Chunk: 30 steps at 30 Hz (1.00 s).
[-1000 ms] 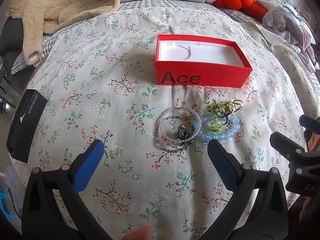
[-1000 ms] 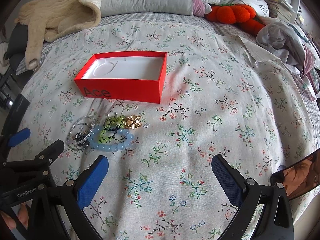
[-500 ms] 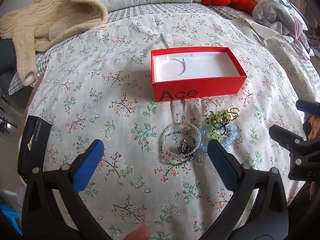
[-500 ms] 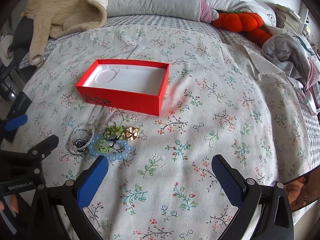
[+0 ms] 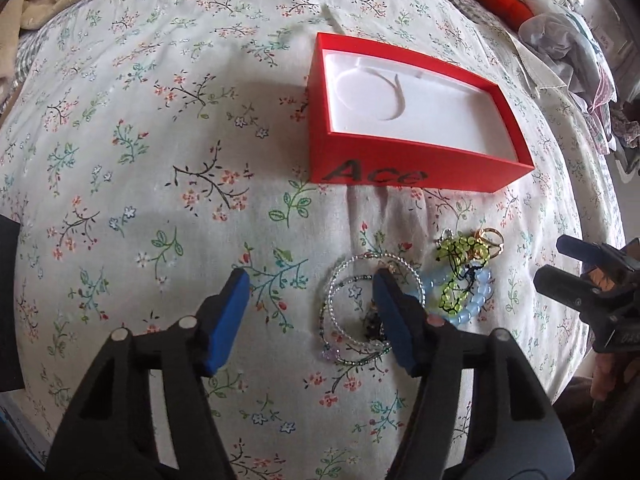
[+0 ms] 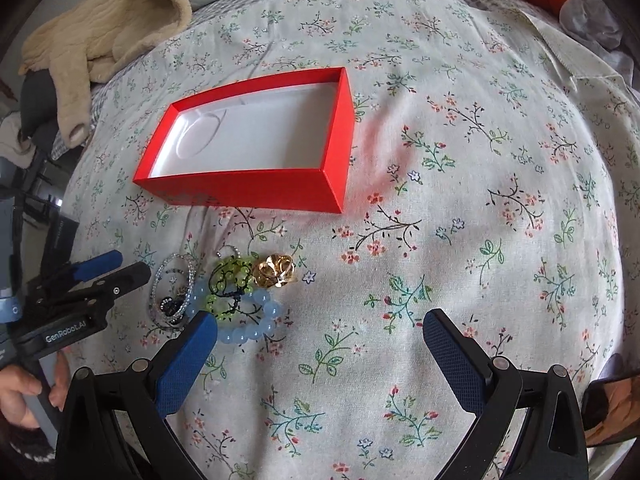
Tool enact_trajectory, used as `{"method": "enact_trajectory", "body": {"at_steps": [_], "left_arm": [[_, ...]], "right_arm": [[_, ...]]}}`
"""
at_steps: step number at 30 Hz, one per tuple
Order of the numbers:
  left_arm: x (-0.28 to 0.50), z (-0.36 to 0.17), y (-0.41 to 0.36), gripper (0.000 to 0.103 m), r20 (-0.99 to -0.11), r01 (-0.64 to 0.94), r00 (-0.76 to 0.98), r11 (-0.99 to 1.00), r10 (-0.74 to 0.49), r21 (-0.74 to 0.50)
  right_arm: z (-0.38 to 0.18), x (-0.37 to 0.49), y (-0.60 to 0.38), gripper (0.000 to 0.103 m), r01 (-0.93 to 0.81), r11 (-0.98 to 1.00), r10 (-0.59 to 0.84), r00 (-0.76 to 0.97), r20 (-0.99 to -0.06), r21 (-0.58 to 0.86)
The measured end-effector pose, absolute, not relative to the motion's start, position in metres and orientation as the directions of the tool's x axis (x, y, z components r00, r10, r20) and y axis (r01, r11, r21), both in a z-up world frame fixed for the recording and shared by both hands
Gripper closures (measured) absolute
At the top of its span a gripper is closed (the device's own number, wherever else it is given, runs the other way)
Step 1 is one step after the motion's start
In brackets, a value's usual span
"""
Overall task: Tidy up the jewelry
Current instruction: 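Close the left tool on the silver pearl bracelet while the right tool approaches the gold ring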
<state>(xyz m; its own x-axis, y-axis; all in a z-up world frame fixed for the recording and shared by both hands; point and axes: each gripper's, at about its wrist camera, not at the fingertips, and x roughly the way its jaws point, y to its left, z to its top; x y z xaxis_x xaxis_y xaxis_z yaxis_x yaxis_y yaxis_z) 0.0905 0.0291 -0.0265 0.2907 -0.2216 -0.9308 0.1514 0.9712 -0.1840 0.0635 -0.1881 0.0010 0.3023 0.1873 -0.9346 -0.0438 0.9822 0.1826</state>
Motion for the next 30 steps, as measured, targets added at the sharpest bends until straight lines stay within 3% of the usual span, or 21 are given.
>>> {"method": "enact_trajectory", "body": {"at_steps": [5,10,15,20,30], "left_arm": [[0.102,-0.041,0.031,0.065,-0.929,0.156,0.233,0.954,-0.288,-0.256],[0.106,-0.046,0.019,0.071,-0.934,0.178,0.204,0.949,-0.293,-0.259],[0.108,-0.049,0.009,0.092,-0.944,0.198,0.176,0.949,-0.279,-0.243],[0.109,-0.045,0.002,0.099,-0.945,0.191,0.181,0.952,-0.272,-0.238],[0.111,-0.021,-0.006,0.100,-0.922,0.185,0.259,0.952,-0.286,-0.244]], "right_arm": [[-0.005,0.075,-0.195,0.001,-0.029,0.986,0.165,0.299,-0.940,0.164],[-0.012,0.083,-0.198,0.011,-0.011,0.981,0.187,0.275,-0.943,0.192],[-0.012,0.087,-0.197,0.012,-0.022,0.977,0.211,0.275,-0.938,0.213],[-0.014,0.090,-0.198,0.022,-0.007,0.966,0.251,0.271,-0.929,0.259],[-0.020,0.090,-0.192,0.056,0.003,0.931,0.355,0.238,-0.904,0.366]]}}
